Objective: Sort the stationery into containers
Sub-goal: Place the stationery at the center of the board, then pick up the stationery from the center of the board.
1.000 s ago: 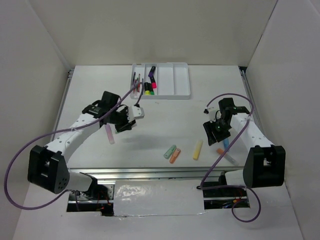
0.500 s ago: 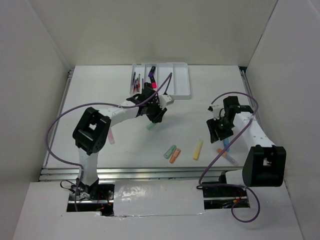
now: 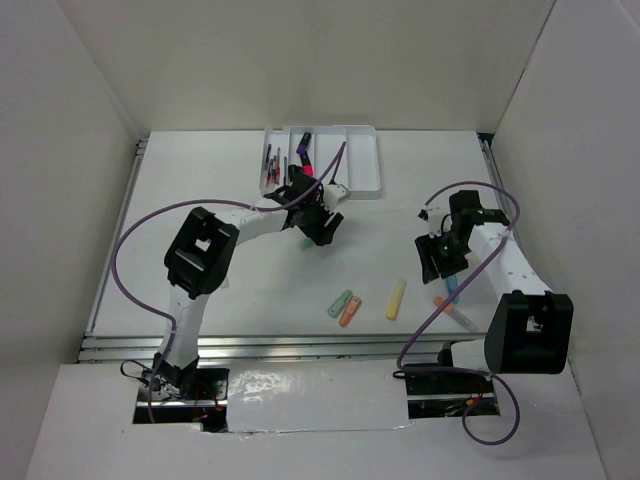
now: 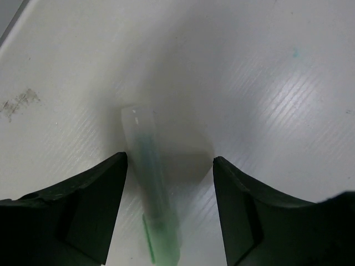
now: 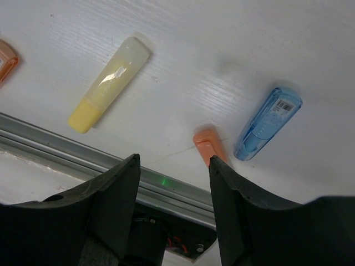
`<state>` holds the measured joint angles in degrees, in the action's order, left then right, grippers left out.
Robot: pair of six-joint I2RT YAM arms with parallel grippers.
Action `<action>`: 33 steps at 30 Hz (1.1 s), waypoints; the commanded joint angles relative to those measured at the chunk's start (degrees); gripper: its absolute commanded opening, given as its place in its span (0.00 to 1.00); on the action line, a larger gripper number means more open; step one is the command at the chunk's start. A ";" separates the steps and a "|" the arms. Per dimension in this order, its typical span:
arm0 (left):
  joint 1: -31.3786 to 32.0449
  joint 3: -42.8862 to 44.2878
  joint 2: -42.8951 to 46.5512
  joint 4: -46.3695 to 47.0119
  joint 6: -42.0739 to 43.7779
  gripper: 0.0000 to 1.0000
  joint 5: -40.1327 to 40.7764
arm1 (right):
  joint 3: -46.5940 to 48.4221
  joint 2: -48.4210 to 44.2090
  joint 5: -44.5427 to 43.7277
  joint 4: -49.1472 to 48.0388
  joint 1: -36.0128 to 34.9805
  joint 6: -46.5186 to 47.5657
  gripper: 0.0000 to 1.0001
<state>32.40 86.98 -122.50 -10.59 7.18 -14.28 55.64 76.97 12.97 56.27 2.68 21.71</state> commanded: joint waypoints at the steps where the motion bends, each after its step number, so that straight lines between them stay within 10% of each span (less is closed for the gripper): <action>1: -0.06 0.56 0.94 -3.47 -0.94 0.75 1.71 | 2.63 -1.65 1.00 -0.11 0.40 -0.45 0.60; 20: -0.85 -12.27 10.35 -5.94 -1.64 0.41 5.58 | 1.14 -3.32 1.88 -0.99 0.57 -0.09 0.59; 33: -0.76 7.82 7.54 -6.20 -17.69 0.00 -4.88 | 1.05 -2.53 1.62 -1.16 1.36 -0.27 0.59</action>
<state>31.64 87.85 -114.89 -19.07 -2.35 -15.33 55.92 75.26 14.17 56.18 3.53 21.69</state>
